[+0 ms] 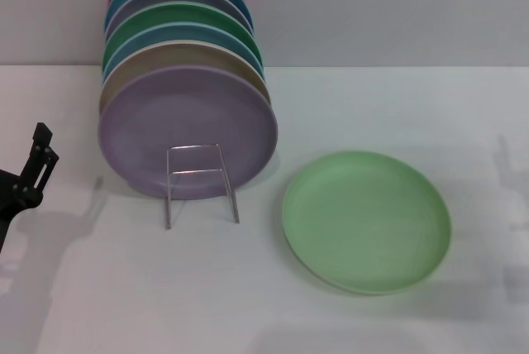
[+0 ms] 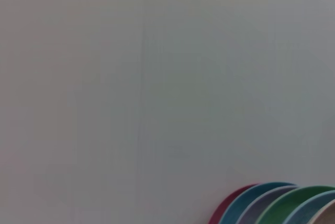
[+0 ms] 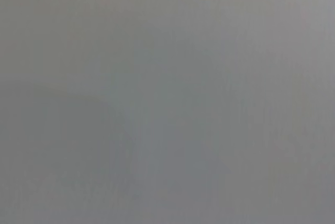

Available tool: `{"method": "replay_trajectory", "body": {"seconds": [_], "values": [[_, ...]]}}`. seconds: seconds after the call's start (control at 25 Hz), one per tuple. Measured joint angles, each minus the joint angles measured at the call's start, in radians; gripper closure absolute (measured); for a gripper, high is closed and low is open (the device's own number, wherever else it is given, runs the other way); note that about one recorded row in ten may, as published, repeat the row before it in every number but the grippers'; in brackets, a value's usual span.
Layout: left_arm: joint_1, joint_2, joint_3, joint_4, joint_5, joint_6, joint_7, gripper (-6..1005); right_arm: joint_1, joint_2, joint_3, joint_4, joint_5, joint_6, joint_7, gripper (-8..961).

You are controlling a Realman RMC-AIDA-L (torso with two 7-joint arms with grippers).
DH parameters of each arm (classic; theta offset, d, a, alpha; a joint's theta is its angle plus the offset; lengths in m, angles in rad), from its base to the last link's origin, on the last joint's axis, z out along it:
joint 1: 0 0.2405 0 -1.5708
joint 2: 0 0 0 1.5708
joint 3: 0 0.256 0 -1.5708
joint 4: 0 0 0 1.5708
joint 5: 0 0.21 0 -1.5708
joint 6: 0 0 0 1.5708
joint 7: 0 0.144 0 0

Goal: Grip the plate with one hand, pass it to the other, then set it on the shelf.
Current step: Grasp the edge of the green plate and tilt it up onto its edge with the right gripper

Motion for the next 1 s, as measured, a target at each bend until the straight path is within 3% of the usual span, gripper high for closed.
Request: {"method": "replay_trajectory", "body": {"seconds": [0.28,0.6,0.72,1.0], "values": [[-0.004,-0.001,-0.005,-0.008,-0.001,-0.032,0.006,184,0.018,-0.001,-0.002,-0.043,-0.001,-0.028,-0.035,318],[0.002,0.002,-0.005,-0.008,-0.001,-0.023,0.004,184,-0.02,0.004,0.001,0.061,0.002,-0.05,-0.252,321],[0.005,0.002,-0.005,-0.001,-0.001,-0.022,0.002,184,-0.024,-0.002,0.025,0.145,0.004,0.005,-0.274,321],[0.007,0.003,-0.002,0.007,0.004,-0.023,0.007,183,-0.039,-0.012,0.183,0.417,0.003,0.302,-0.376,322]]}}
